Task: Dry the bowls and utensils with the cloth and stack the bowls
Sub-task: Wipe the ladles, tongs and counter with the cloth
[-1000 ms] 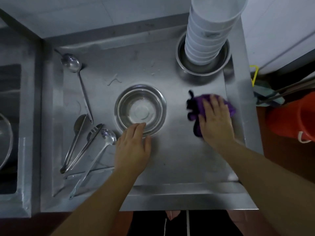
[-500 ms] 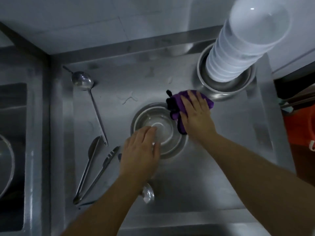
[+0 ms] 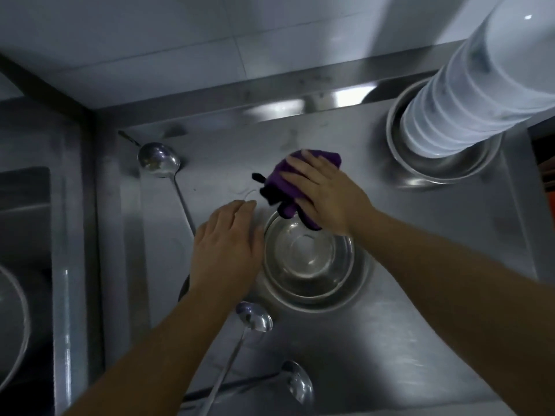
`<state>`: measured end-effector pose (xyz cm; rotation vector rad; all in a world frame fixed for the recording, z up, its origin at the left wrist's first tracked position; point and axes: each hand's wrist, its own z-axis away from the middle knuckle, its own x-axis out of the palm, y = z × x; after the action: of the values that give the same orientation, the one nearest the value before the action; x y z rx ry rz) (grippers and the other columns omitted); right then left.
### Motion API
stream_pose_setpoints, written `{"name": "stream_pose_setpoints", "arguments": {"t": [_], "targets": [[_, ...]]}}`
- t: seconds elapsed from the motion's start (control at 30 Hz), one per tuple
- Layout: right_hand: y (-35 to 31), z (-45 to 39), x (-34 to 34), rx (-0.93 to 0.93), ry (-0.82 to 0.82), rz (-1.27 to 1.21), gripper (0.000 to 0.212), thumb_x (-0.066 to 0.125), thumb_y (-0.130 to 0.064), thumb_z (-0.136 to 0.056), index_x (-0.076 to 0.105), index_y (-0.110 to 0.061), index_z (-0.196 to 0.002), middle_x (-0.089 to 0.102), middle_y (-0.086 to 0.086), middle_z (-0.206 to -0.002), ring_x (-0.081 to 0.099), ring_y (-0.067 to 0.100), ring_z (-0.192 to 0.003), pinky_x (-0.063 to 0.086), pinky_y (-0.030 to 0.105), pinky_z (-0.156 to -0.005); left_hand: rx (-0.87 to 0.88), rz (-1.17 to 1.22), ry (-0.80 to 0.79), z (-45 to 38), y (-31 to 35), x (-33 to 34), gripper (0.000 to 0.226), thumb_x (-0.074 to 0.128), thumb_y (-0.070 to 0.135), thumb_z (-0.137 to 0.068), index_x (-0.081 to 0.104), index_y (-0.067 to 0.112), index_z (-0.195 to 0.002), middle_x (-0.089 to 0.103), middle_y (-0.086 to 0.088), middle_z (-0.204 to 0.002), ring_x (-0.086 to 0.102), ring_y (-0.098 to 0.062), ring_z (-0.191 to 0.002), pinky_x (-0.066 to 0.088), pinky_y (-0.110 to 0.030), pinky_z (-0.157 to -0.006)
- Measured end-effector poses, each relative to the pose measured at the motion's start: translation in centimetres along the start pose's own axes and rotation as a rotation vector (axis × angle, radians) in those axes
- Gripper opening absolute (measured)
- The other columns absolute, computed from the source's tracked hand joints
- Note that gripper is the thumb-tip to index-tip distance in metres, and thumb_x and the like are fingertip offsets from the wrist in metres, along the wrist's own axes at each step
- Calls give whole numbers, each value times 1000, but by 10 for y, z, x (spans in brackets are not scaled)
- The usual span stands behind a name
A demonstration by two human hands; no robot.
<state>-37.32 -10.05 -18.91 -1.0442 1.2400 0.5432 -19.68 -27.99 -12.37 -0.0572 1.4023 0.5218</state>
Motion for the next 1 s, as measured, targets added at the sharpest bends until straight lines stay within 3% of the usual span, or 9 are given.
{"name": "stream_pose_setpoints", "arguments": {"t": [0.07,0.23,0.3,0.4,0.57,0.7,0.83,0.93,1.0], "targets": [[7,4,-4,77,42,0,52,58,-24,-104,51,-9,-154,40,17,-165,32,43,-154,24,56,-126,-3,5,-9,-6,-4,0,52,39,49,-102,50,24,-145,58,-1,-145,53,-24,-134,46,-49,-109],[15,-68,-15,957,339,-106,59,44,-30,-109,31,-15,-164,13,15,-175,11,38,-161,10,51,-130,-15,32,-3,-2,-13,-4,51,38,49,-102,53,24,-144,59,0,-143,54,-23,-133,46,-49,-110],[6,-99,-13,1124,405,-141,65,44,-29,-108,22,-14,-167,8,14,-176,5,39,-162,6,50,-130,-49,52,-2,0,-21,-7,50,38,48,-102,53,24,-144,58,1,-144,53,-22,-133,44,-48,-110],[-29,-115,4,1001,350,-116,67,42,-29,-106,21,-10,-166,13,16,-175,7,43,-160,6,53,-130,-102,93,6,2,-33,-15,50,38,45,-102,54,22,-144,58,-1,-144,52,-23,-134,41,-48,-111],[-99,-94,39,112,65,-70,58,53,-37,-103,47,-14,-156,38,12,-167,27,40,-156,24,55,-126,-155,92,11,6,-48,-29,40,50,34,-106,53,22,-144,58,-2,-142,51,-24,-135,40,-47,-110],[-85,-44,38,-137,-140,-62,57,51,-42,-106,45,-22,-159,33,4,-171,22,29,-160,19,49,-130,-166,117,48,11,-50,-37,39,50,34,-107,53,21,-143,59,-3,-142,52,-25,-134,40,-48,-110],[-31,-40,14,145,80,-16,51,61,-26,-102,57,-3,-147,45,23,-160,40,46,-148,27,56,-124,-150,130,46,18,-54,-39,43,42,41,-107,51,24,-146,57,0,-145,50,-22,-137,38,-45,-112],[-19,-86,0,671,187,-52,59,50,-31,-106,40,-7,-159,22,18,-172,18,43,-159,13,54,-129,-140,141,48,25,-54,-39,48,37,46,-105,51,24,-145,58,1,-145,50,-21,-137,38,-44,-112],[-33,-105,3,737,165,-70,62,44,-35,-108,30,-12,-164,12,13,-176,7,41,-161,7,52,-129,-141,146,46,30,-55,-40,50,36,46,-104,52,24,-145,58,0,-145,51,-22,-137,38,-44,-112]]}}
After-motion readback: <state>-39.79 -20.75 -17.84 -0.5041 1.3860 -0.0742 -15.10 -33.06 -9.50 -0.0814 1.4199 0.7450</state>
